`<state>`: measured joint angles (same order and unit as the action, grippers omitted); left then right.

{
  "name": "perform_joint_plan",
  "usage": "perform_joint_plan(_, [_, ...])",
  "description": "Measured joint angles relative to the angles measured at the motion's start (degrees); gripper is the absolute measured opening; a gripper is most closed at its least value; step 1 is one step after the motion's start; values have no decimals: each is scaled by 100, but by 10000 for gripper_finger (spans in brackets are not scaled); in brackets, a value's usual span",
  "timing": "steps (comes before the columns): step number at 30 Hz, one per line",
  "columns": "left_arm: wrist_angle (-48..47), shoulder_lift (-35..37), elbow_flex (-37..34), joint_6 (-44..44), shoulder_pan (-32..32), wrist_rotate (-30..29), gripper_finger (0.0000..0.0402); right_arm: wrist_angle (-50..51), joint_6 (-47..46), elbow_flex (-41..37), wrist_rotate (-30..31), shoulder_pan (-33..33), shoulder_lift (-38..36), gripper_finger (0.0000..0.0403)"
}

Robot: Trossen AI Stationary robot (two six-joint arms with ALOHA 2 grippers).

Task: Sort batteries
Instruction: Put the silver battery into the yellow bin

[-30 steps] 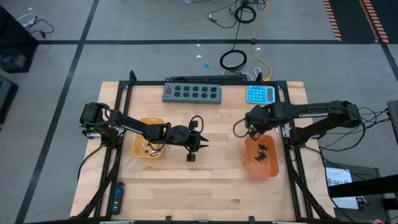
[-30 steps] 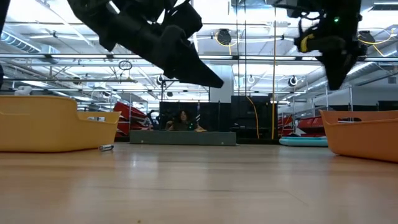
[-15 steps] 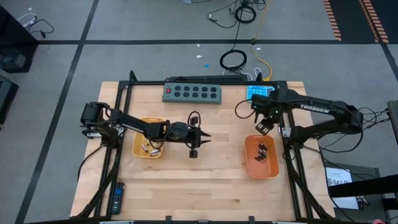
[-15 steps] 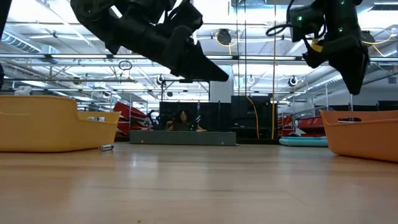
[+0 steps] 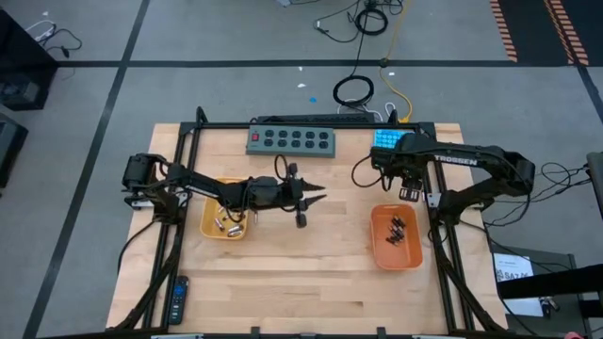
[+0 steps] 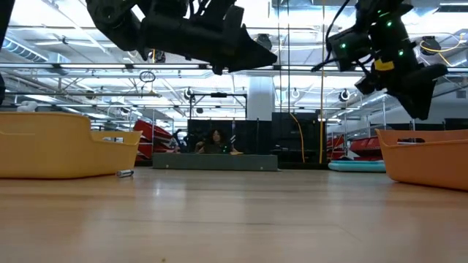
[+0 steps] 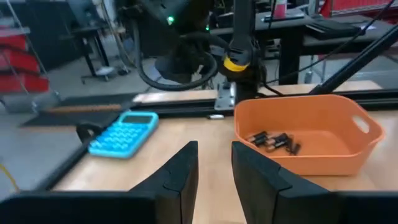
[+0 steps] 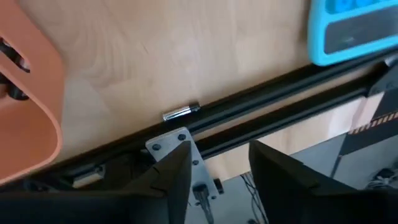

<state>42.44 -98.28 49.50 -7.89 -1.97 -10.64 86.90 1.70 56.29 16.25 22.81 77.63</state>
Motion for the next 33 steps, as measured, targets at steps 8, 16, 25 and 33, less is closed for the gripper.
perform_joint_plan(8, [-171, -64, -94, 234, -302, -137, 107, -237, 715, 0, 11, 0, 858, 217])
perform_joint_plan(16, [326, -444, -212, 25, -532, -575, 107, -698, 1657, -147, 33, 177, 1772, 234])
perform_joint_plan(25, [144, -665, -214, -7, -534, -633, 107, -945, 1526, -1287, -5, 382, 1792, 235])
perform_joint_plan(33, [232, -671, -214, -47, -517, -629, 107, -1149, 1114, -1230, -453, 339, 1741, 245])
